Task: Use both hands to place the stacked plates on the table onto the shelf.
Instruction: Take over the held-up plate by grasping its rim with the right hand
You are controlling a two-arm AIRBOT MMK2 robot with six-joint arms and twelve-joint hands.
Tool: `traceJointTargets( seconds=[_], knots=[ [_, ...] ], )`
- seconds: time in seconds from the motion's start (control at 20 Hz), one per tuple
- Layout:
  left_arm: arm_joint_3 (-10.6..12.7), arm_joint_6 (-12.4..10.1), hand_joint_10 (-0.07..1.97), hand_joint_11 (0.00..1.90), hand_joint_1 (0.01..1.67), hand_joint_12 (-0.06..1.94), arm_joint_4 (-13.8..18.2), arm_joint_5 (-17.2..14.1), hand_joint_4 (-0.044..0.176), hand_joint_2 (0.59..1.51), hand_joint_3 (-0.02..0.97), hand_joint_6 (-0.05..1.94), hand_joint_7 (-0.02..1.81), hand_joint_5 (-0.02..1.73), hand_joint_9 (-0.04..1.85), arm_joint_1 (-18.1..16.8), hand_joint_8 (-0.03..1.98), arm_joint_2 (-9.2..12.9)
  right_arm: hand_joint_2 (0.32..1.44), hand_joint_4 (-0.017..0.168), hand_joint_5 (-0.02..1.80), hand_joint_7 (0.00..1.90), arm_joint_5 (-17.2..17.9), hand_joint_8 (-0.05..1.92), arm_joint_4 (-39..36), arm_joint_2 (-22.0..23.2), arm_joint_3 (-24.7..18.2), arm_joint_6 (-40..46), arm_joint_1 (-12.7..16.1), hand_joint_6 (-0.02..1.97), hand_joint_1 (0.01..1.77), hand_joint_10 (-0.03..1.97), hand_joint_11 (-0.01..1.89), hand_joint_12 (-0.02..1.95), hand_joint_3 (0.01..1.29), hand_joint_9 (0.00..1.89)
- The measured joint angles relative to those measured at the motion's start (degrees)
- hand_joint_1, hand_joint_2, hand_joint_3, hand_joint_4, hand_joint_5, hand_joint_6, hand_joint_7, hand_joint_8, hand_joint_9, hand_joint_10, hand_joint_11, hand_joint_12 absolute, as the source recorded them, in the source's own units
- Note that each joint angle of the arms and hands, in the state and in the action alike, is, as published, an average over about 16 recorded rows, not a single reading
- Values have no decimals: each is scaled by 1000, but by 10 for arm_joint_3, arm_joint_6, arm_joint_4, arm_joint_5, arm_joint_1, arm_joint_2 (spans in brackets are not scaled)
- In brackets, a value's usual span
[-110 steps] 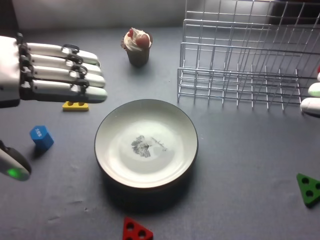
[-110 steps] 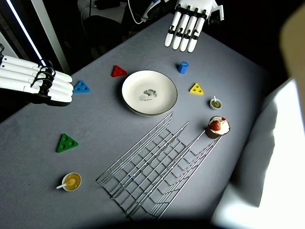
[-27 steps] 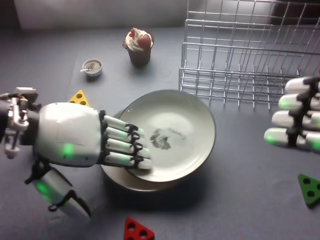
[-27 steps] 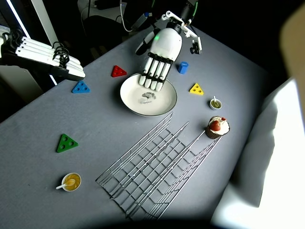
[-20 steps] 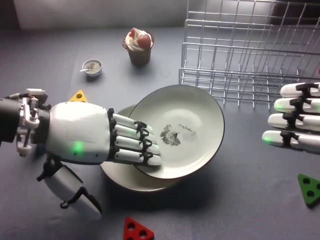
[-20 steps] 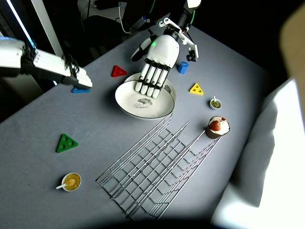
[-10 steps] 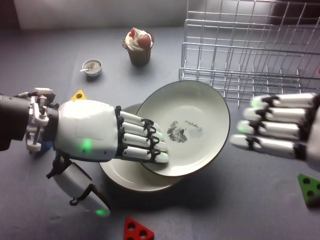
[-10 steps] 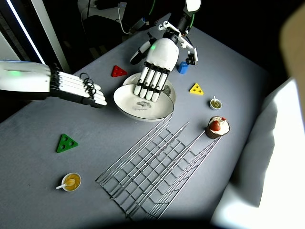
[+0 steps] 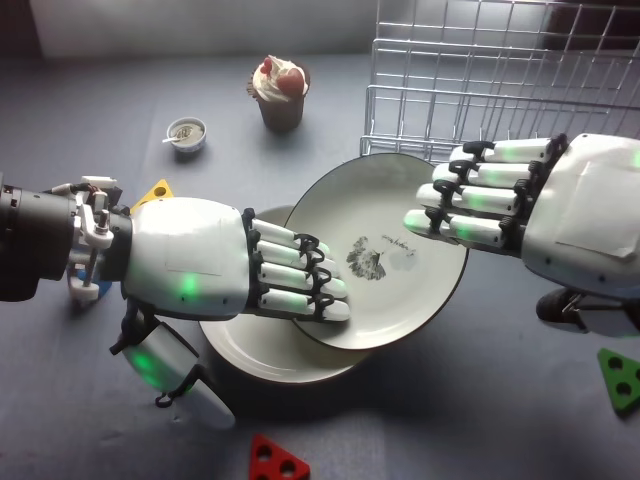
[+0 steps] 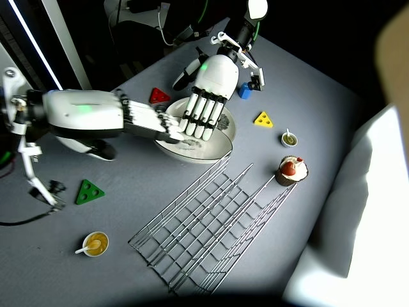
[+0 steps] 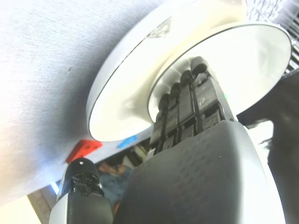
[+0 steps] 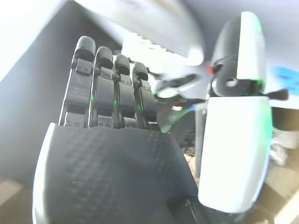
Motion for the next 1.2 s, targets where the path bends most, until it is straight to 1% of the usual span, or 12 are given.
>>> traceJointTargets(
  seconds=[0.25,0.5,0.75,1.05,1.2],
  knots=[
    [1,-2,-20,172,70,12,-1,1,-8,1024,18,-29,113,120,151,-1,-22,-2,879,-1,257,260,-11,25,26,-47,37,-3,17,15,1141,18,371,58,13,313],
    [4,-4,-19,171,69,11,-1,0,-8,1025,19,-29,112,121,150,-2,-22,-3,891,-1,262,259,-19,25,37,-87,70,-3,27,15,1169,18,363,57,13,306],
    [6,-4,-19,176,62,12,-1,-2,-8,1025,18,-29,112,122,153,-2,-22,-4,906,-1,282,262,-19,25,47,-125,101,-3,34,15,1190,18,352,46,13,292],
    [10,-5,-19,186,56,10,-2,-5,-8,1025,19,-29,112,124,154,-2,-22,-5,922,-1,328,299,-18,26,64,-160,134,-3,40,14,1244,18,348,30,12,297],
    [12,-6,-19,190,55,10,-2,-6,-7,1025,19,-29,113,125,155,-2,-22,-5,936,-1,387,354,-16,26,72,-172,143,-3,43,15,1283,19,381,30,12,355]
  ],
)
